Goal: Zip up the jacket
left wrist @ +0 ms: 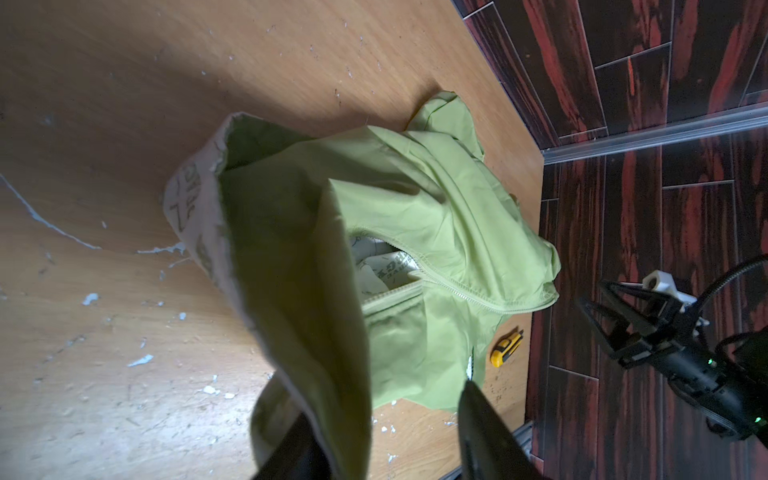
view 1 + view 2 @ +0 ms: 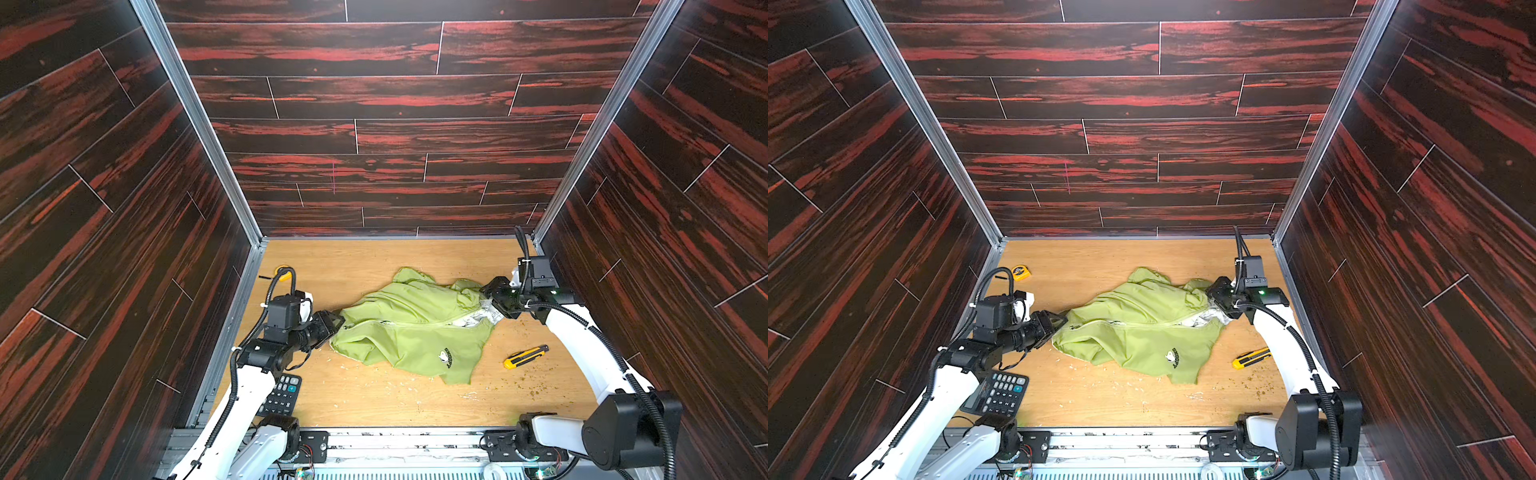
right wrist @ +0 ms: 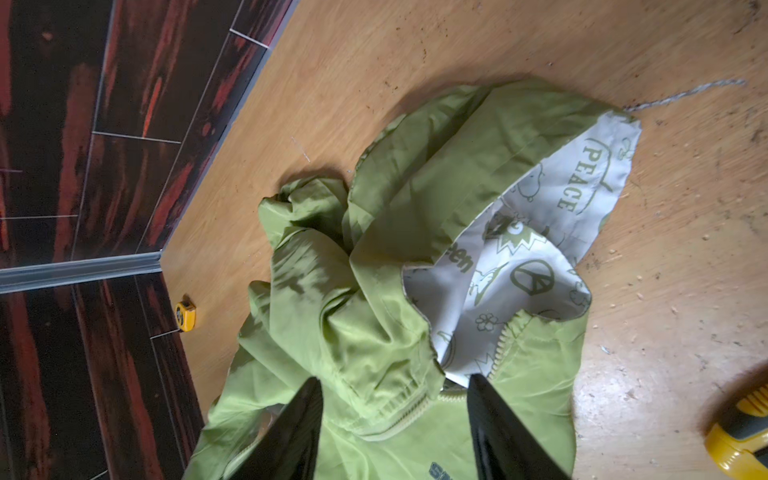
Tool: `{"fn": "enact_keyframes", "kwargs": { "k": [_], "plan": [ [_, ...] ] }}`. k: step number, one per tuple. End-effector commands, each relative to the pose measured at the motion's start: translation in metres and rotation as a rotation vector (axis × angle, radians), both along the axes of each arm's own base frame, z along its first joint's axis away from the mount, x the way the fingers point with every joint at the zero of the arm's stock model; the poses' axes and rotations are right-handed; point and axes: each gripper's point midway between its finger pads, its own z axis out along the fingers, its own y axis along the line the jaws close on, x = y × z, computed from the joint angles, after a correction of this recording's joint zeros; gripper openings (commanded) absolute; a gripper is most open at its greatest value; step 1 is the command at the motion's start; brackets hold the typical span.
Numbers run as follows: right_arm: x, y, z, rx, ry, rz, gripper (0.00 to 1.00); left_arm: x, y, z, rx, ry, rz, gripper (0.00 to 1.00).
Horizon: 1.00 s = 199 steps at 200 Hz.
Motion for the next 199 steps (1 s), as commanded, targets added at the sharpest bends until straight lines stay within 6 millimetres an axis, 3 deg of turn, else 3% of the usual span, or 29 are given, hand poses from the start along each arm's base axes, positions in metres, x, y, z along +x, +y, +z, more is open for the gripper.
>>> {"fn": "enact_keyframes", "kwargs": {
  "k": [1,47,80,127,199],
  "plan": [
    [-0.005,0.008,0.006,0.034,0.003,0.019,0.59,0.006,-0.002,-0.007,0.011,-0.030,-0.007,0.55],
    [-0.006,0.012,0.011,0.056,-0.005,0.033,0.59,0.000,-0.005,-0.047,0.119,0.052,-0.039,0.56],
    [-0.007,0.014,0.012,0.070,-0.003,0.038,0.59,-0.012,0.016,-0.076,0.256,0.150,0.012,0.50],
    [-0.009,0.018,0.015,0.085,-0.007,0.053,0.58,-0.020,0.030,-0.096,0.323,0.202,0.053,0.47],
    [-0.011,0.020,0.018,0.093,-0.006,0.068,0.58,-0.018,0.020,-0.121,0.247,0.186,0.083,0.47]
  ]
}}
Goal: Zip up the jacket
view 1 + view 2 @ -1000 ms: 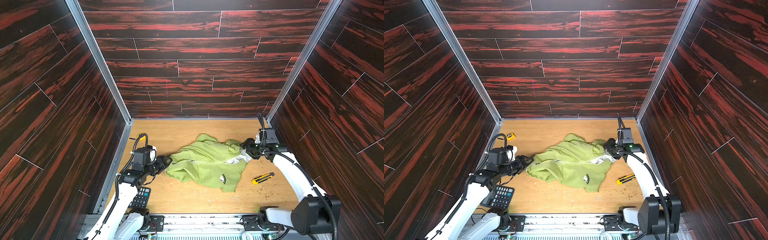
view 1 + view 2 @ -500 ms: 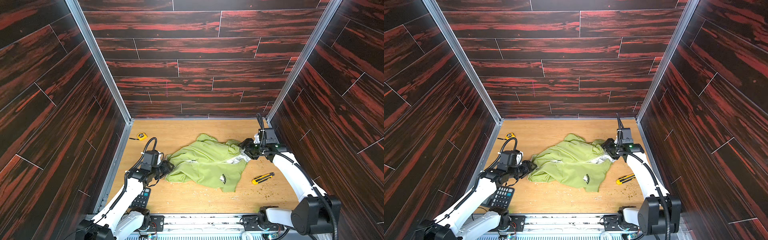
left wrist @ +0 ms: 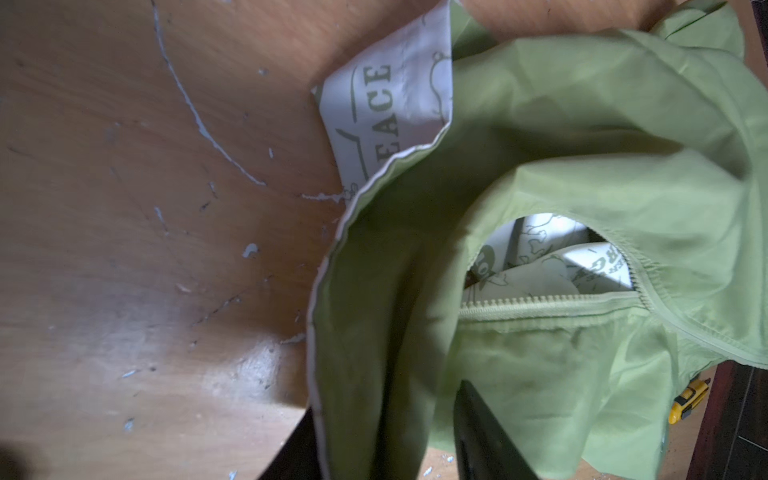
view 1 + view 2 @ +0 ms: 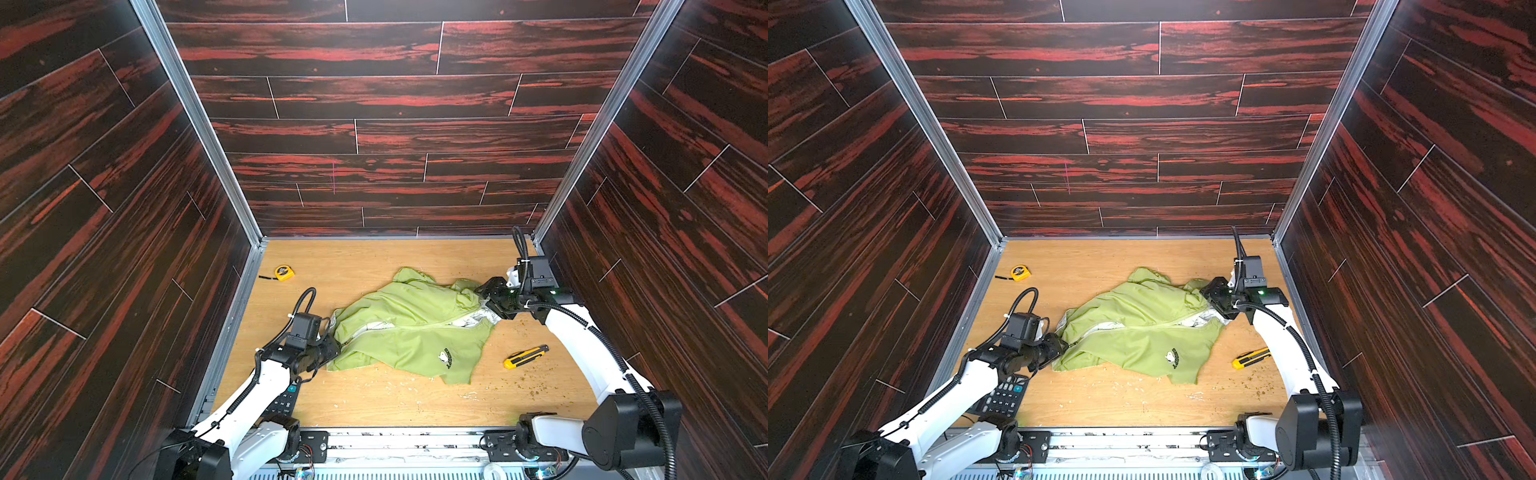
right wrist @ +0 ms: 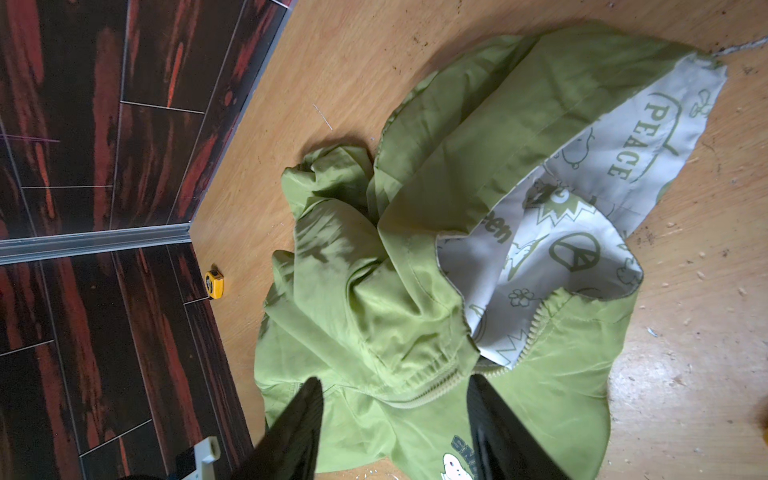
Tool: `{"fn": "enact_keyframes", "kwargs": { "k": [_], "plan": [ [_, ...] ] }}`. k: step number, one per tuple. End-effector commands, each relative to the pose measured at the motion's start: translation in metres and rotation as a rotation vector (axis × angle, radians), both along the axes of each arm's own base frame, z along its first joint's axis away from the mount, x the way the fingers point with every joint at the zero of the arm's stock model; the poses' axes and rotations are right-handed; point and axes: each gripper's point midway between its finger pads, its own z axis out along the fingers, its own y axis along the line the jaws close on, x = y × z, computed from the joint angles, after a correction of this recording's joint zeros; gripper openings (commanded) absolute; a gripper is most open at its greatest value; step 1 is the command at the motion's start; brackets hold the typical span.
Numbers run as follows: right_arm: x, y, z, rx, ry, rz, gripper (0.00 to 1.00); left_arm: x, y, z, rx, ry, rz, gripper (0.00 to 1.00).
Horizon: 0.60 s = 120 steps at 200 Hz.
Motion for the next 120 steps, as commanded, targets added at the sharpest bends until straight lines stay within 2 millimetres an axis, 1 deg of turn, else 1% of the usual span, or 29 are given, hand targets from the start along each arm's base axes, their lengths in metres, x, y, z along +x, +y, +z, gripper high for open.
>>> {"fn": "enact_keyframes", "kwargs": {
  "k": [1,23,50,95,120],
  "plan": [
    [-0.006,0.004,0.015,0.016,-0.024,0.014,0.58,0.004,-0.001,-0.007,-0.018,-0.027,0.028,0.47],
    [-0.006,0.004,0.017,0.014,-0.025,0.019,0.58,0.004,0.000,-0.015,-0.036,-0.040,0.051,0.46],
    [-0.007,0.004,0.018,0.012,-0.023,0.022,0.58,0.008,0.001,-0.018,-0.057,-0.086,0.077,0.45],
    [-0.009,0.005,0.019,0.018,-0.020,0.030,0.58,0.016,0.000,-0.016,-0.084,-0.161,0.096,0.44],
    [-0.009,0.006,0.020,0.021,-0.018,0.034,0.57,0.017,-0.002,-0.021,-0.087,-0.165,0.095,0.44]
  ]
}}
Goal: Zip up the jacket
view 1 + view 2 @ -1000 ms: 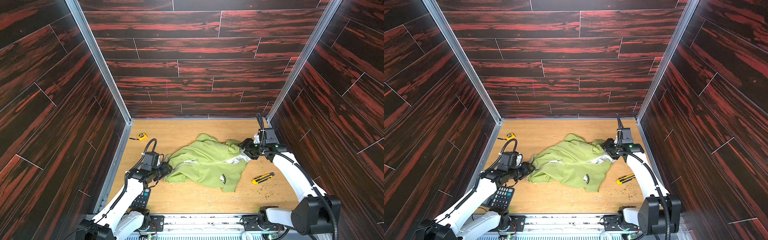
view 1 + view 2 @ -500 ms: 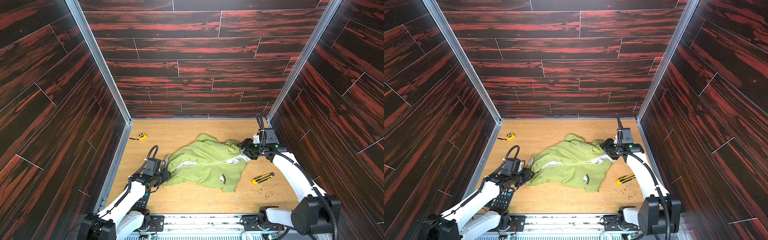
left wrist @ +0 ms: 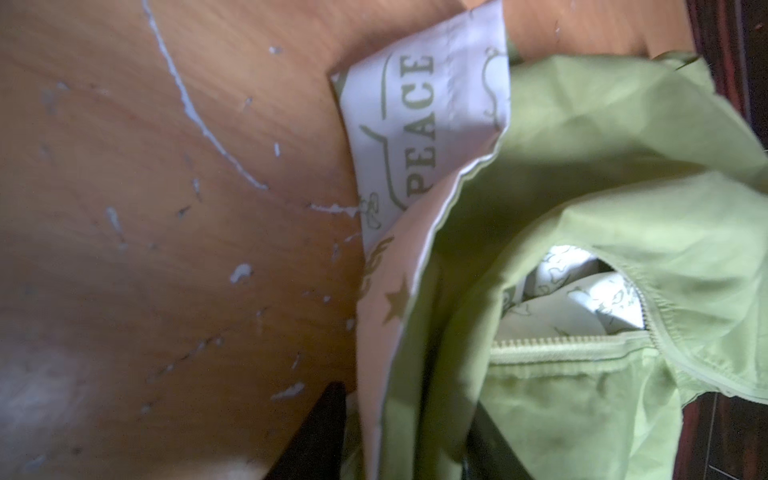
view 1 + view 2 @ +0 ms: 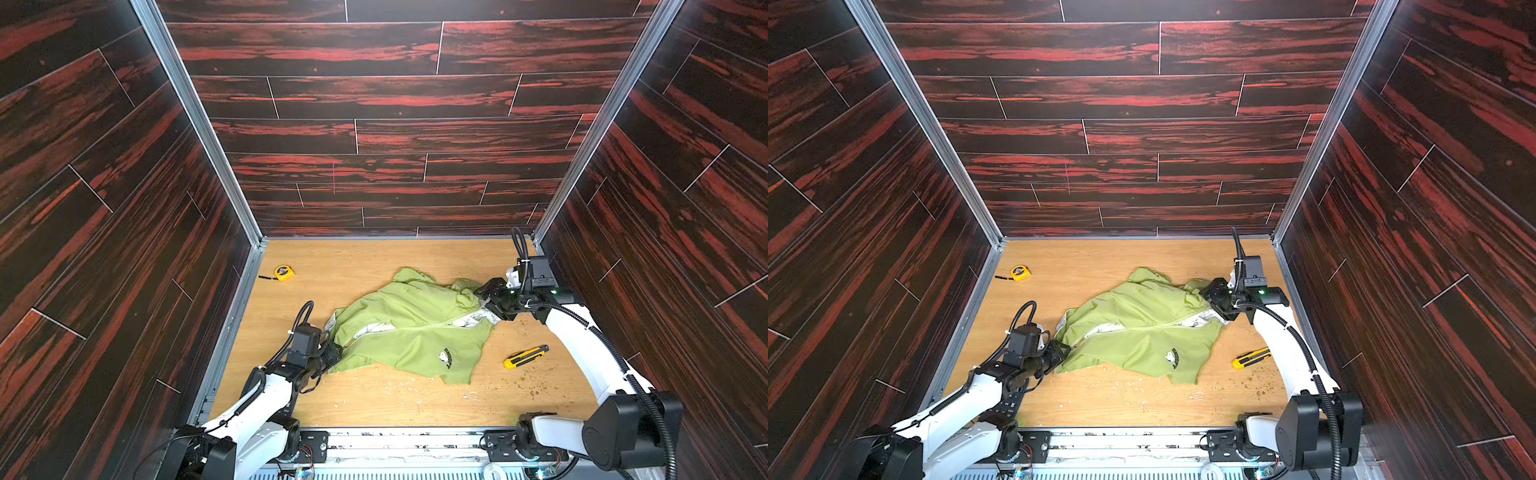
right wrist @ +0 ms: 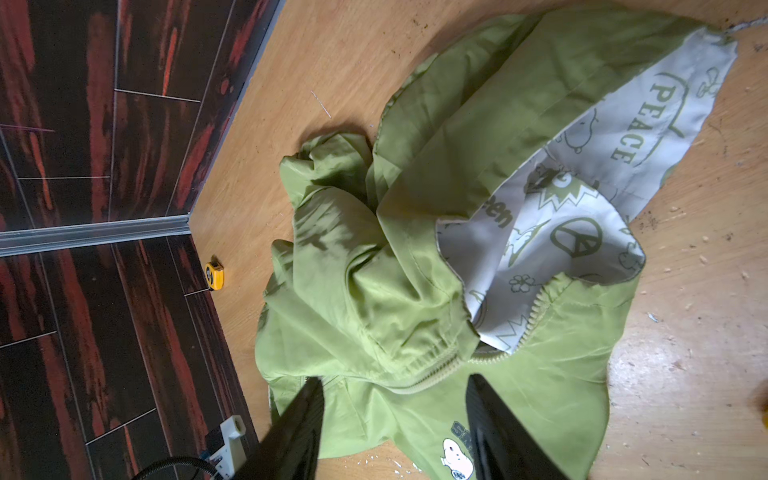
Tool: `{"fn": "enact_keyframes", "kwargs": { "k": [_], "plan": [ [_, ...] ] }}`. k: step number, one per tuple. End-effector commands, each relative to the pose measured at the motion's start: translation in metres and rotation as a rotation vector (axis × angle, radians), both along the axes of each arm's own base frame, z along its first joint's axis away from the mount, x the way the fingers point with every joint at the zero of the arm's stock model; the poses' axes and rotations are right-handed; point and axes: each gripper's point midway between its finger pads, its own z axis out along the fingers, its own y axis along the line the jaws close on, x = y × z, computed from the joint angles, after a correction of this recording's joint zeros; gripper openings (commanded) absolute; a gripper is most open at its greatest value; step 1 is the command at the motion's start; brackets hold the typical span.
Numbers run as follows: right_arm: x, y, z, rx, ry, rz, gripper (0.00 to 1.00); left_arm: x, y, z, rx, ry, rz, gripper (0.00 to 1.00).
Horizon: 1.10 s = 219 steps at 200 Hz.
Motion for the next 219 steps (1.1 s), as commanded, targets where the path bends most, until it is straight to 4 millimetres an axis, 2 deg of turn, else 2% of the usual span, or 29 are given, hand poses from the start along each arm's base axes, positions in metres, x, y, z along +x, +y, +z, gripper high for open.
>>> {"fn": "enact_keyframes", "kwargs": {
  "k": [1,71,105,125,147,163,192,219],
  "plan": [
    [-0.004,0.004,0.020,0.011,-0.041,0.020,0.57,0.009,-0.001,0.004,-0.010,-0.055,0.017,0.44],
    [-0.006,0.004,0.024,0.014,-0.048,0.023,0.57,0.011,-0.021,-0.006,-0.066,-0.027,-0.045,0.38],
    [-0.006,0.005,0.023,0.021,-0.046,0.028,0.57,0.008,-0.018,-0.014,-0.047,0.009,-0.033,0.15],
    [-0.005,0.007,0.028,0.024,-0.061,0.038,0.57,0.011,-0.020,-0.006,-0.055,0.000,-0.038,0.04],
    [-0.004,0.011,0.041,0.039,-0.099,0.072,0.57,0.019,-0.026,0.022,-0.076,-0.041,-0.065,0.00],
    [-0.002,0.021,0.054,0.069,-0.142,0.119,0.57,0.026,-0.035,0.054,-0.109,-0.102,-0.099,0.00],
    [-0.007,0.063,0.083,0.171,-0.207,0.288,0.59,0.031,-0.056,0.126,-0.245,-0.230,-0.177,0.00],
    [-0.018,0.115,0.102,0.251,-0.215,0.464,0.59,0.030,-0.072,0.175,-0.349,-0.294,-0.242,0.00]
  ]
}}
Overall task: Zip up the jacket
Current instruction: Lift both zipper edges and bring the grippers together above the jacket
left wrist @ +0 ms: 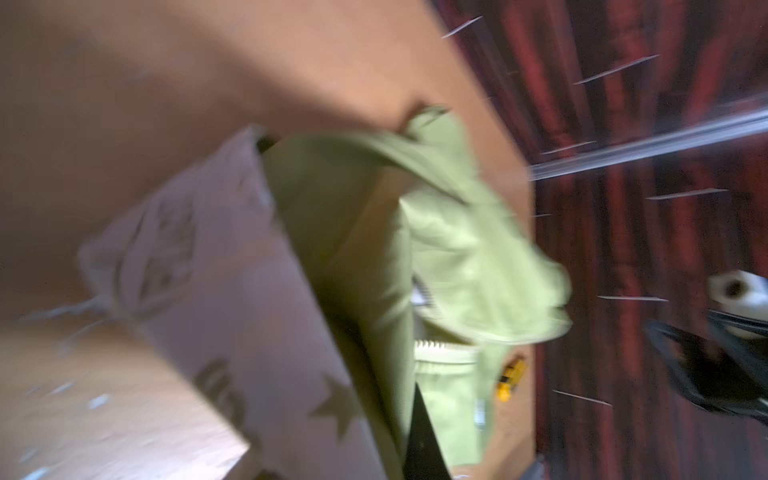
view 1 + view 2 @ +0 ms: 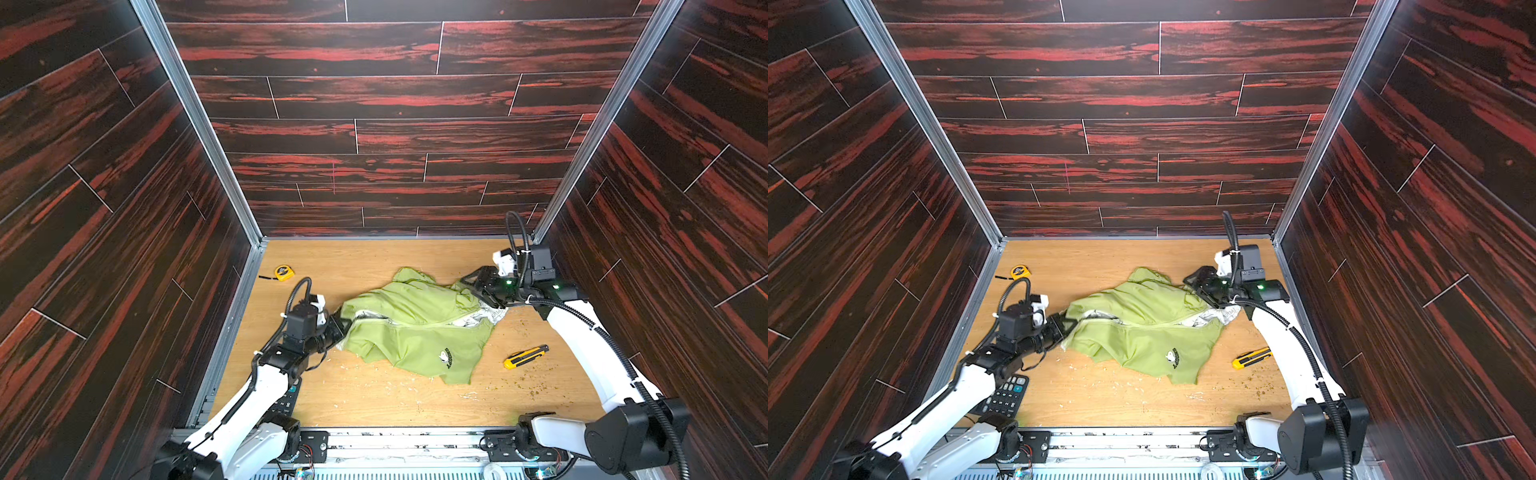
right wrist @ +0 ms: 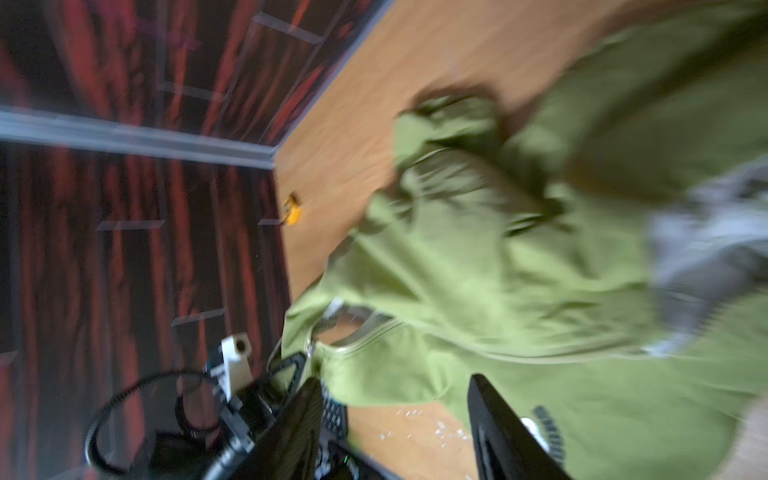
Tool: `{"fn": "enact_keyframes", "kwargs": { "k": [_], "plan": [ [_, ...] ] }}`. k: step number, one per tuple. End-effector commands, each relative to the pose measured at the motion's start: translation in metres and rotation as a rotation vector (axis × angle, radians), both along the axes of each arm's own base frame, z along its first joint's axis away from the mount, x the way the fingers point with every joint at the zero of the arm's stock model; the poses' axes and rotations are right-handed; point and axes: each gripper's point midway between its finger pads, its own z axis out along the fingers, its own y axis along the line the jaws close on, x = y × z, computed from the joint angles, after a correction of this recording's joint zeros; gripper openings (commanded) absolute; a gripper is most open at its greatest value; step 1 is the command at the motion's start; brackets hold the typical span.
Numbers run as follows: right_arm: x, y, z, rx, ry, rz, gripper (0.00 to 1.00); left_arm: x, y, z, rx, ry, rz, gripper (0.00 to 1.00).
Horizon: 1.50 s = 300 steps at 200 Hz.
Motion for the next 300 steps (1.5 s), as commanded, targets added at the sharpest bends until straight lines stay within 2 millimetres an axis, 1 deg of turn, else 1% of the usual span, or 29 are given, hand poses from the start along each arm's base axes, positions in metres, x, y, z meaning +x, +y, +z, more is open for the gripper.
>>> {"fn": "enact_keyframes", "kwargs": {
  "k": [1,15,39,61,81,113,130,164,212,248,300],
  "plan": [
    [-0.012,0.049,0.029,0.090,-0.051,0.200,0.59,-0.007,-0.019,0.041,-0.104,-0.038,-0.100,0.00],
    [-0.020,0.077,0.038,0.122,-0.058,0.284,0.59,-0.005,-0.029,0.057,-0.164,-0.044,-0.145,0.00],
    [-0.033,0.121,0.045,0.196,-0.041,0.397,0.58,0.000,-0.047,0.081,-0.257,-0.050,-0.226,0.00],
    [-0.042,0.148,0.043,0.251,-0.019,0.447,0.57,0.007,-0.056,0.097,-0.337,-0.056,-0.257,0.00],
    [-0.046,0.165,0.039,0.293,-0.004,0.477,0.57,0.010,-0.061,0.108,-0.388,-0.067,-0.272,0.00],
    [-0.040,0.178,0.018,0.328,0.040,0.472,0.61,0.009,-0.065,0.117,-0.432,-0.064,-0.294,0.00],
    [-0.036,0.188,0.012,0.364,0.054,0.485,0.63,0.008,-0.066,0.119,-0.440,-0.059,-0.302,0.00],
    [-0.026,0.202,-0.004,0.366,0.082,0.481,0.68,0.008,-0.066,0.124,-0.448,-0.063,-0.304,0.00],
    [-0.026,0.223,-0.016,0.421,0.130,0.497,0.71,0.006,-0.065,0.122,-0.452,-0.055,-0.301,0.00],
    [-0.037,0.240,-0.014,0.476,0.145,0.531,0.72,0.004,-0.064,0.118,-0.455,-0.047,-0.297,0.00],
    [-0.037,0.247,0.000,0.584,0.123,0.541,0.73,0.003,-0.064,0.114,-0.471,-0.040,-0.288,0.00]
  ]
}}
